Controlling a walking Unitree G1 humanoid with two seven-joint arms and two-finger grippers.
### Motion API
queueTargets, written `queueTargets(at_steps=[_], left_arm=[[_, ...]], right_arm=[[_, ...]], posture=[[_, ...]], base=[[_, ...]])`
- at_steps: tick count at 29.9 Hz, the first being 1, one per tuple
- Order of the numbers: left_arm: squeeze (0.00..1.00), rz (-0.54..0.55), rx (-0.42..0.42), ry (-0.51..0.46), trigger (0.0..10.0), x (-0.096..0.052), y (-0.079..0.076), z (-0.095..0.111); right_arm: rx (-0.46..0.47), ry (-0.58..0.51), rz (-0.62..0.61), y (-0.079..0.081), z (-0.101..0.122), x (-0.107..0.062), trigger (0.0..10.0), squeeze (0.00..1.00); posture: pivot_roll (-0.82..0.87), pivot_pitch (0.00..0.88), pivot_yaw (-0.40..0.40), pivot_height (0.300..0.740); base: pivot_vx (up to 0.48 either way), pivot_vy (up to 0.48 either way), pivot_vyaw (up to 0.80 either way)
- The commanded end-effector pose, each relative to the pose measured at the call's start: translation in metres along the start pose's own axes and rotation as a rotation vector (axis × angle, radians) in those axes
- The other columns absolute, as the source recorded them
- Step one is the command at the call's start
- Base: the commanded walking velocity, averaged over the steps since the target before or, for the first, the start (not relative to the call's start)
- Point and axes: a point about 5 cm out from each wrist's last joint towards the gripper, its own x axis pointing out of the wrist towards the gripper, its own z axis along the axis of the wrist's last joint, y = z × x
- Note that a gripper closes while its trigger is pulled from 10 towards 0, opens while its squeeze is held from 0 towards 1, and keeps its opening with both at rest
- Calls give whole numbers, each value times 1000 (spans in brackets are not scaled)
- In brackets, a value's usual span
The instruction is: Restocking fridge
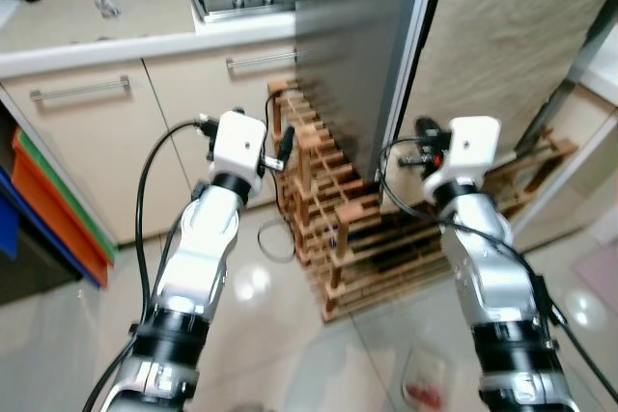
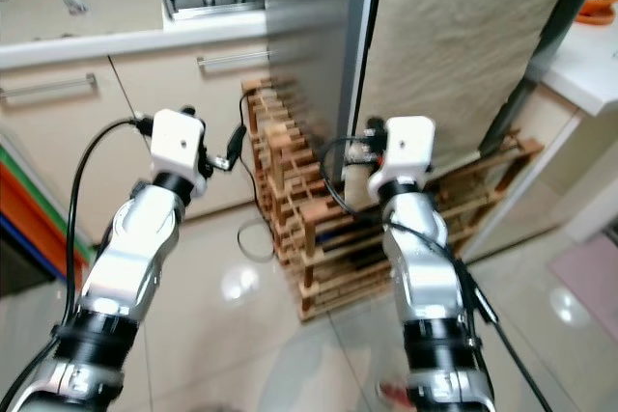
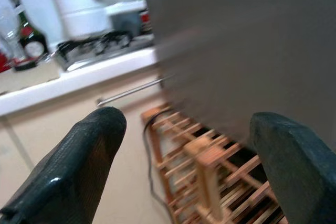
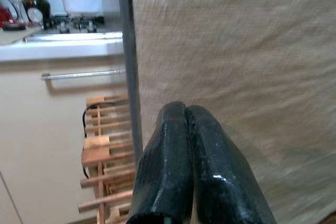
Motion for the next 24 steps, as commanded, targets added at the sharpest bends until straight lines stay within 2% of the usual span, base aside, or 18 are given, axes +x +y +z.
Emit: queueTargets(at_steps=[1, 3, 8, 11, 12, 13, 14, 16, 21, 23, 24], left_arm=[[0, 3, 6, 3, 10000, -2, 2, 0], [0, 8, 6, 4, 10000, -3, 4, 0], [0, 15, 15, -2, 10000, -8, 5, 2], [0, 15, 21, 2, 10000, -13, 6, 2], [0, 18, 25, 10, 10000, -18, 9, 1], [0, 18, 25, 10, 10000, -18, 9, 1], [0, 36, 35, 21, 10000, -25, 14, 1], [0, 49, 39, 25, 10000, -29, 17, 1], [0, 98, 74, 40, 10000, -45, 32, 4], [0, 97, 95, 57, 10000, -54, 37, 6], [0, 96, 98, 61, 10000, -57, 39, 6]], right_arm=[[-22, -29, -27, -6, 7, -1, 10000, 0], [-42, -28, -48, -11, 7, 0, 10000, 0], [-83, -30, -97, -26, 10, 14, 10000, 0], [-105, -38, -103, -32, 14, 22, 10000, 0], [-122, -45, -114, -38, 18, 29, 10000, 0], [-122, -45, -114, -38, 18, 29, 10000, 0], [-125, -53, -120, -40, 23, 37, 10000, 0], [-122, -59, -115, -40, 26, 43, 10000, 0], [-99, -102, -59, -25, 40, 63, 10000, 0], [-40, -134, 14, -6, 51, 75, 10000, 0], [-5, -137, 91, 8, 54, 78, 10000, 0]], posture=[[107, 32, 6, 740], [108, 40, 14, 740], [120, 65, 27, 740], [144, 83, 29, 740], [160, 99, 28, 740], [160, 99, 28, 740], [190, 128, 22, 740], [199, 135, 21, 740], [271, 175, 44, 740], [297, 185, 54, 740], [296, 192, 55, 740]], base=[[0, 0, 0], [0, 0, 0], [0, 0, 0], [0, 0, 0], [0, 0, 0], [0, 0, 0], [0, 0, 0], [0, 0, 0], [0, 0, 0], [0, 0, 0], [0, 0, 0]])
